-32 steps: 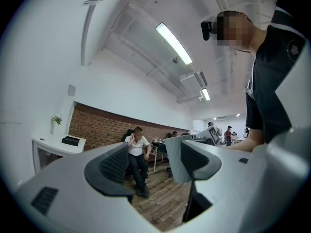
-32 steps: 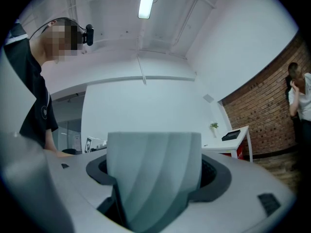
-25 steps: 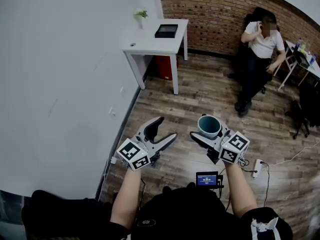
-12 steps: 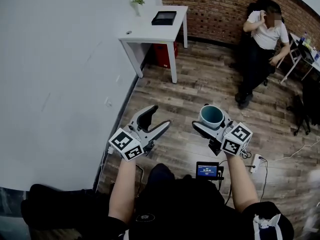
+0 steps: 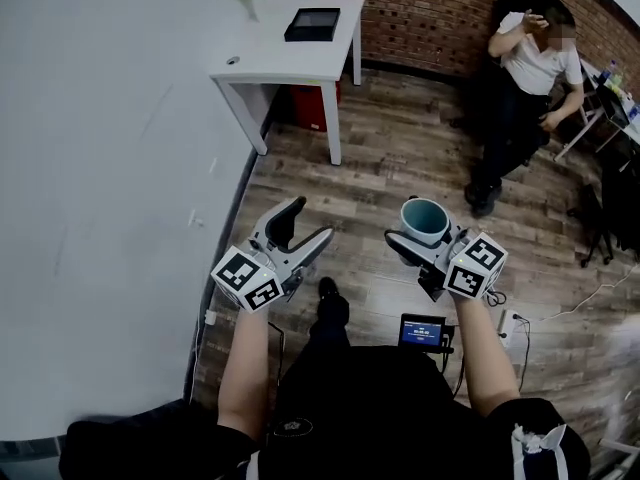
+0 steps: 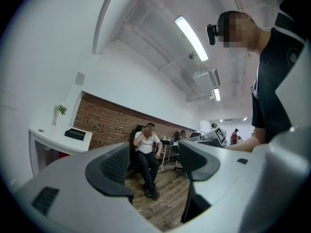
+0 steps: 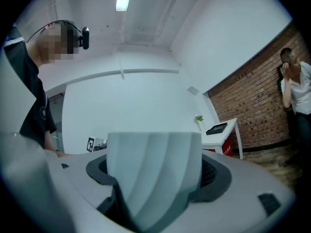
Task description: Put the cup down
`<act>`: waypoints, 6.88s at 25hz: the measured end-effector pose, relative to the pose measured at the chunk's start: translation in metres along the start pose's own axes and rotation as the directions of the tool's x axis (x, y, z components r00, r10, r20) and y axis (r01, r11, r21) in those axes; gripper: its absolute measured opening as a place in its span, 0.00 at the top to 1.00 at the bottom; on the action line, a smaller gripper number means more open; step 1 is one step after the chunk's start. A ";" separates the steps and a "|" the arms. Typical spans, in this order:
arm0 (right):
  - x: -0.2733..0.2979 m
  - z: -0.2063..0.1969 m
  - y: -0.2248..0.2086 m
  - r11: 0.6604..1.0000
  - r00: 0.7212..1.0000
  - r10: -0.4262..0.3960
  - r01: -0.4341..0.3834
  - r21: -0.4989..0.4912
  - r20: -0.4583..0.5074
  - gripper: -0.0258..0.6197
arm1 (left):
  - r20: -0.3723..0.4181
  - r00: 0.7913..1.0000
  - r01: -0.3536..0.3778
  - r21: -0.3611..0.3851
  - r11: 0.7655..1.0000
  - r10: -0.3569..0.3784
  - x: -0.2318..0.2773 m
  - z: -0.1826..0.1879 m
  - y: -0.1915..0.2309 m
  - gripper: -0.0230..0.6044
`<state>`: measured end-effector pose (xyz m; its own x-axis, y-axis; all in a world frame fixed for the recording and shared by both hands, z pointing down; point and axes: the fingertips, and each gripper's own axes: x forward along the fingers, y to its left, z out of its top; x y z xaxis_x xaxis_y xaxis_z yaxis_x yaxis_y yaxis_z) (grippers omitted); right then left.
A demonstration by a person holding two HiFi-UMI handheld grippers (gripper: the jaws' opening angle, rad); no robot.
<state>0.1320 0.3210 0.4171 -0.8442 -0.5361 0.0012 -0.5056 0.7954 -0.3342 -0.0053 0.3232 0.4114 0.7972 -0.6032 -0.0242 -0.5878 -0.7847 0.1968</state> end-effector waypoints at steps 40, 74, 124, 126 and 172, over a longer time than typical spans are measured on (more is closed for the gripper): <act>0.392 0.153 -0.386 0.990 0.990 0.140 -0.141 -0.020 -0.023 0.35 | -0.019 0.999 -0.045 -0.004 0.999 0.045 0.280 0.097 0.451 0.47; 0.490 0.193 -0.459 0.994 0.998 0.029 -0.034 0.105 0.058 0.35 | -0.048 0.993 0.105 -0.027 0.994 -0.106 0.358 0.116 0.574 0.47; 0.704 0.104 -0.741 0.963 0.948 -0.259 0.268 0.023 -0.184 0.35 | -0.119 0.991 -0.071 -0.132 0.989 0.056 0.364 0.071 0.660 0.49; 0.714 0.099 -0.742 0.967 0.947 -0.250 0.254 -0.004 -0.201 0.35 | -0.122 0.990 -0.088 -0.136 0.987 0.071 0.357 0.070 0.661 0.49; 0.645 0.042 -0.716 0.927 0.827 -0.311 0.156 -0.340 -0.468 0.34 | -0.079 0.995 -0.078 -0.171 0.982 0.065 0.326 0.074 0.658 0.49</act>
<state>-0.0431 -0.6066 0.6173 -0.6243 -0.5587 0.5460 -0.6615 0.7499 0.0110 -0.1424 -0.4006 0.4610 0.7657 -0.6397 0.0665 -0.6158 -0.6994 0.3628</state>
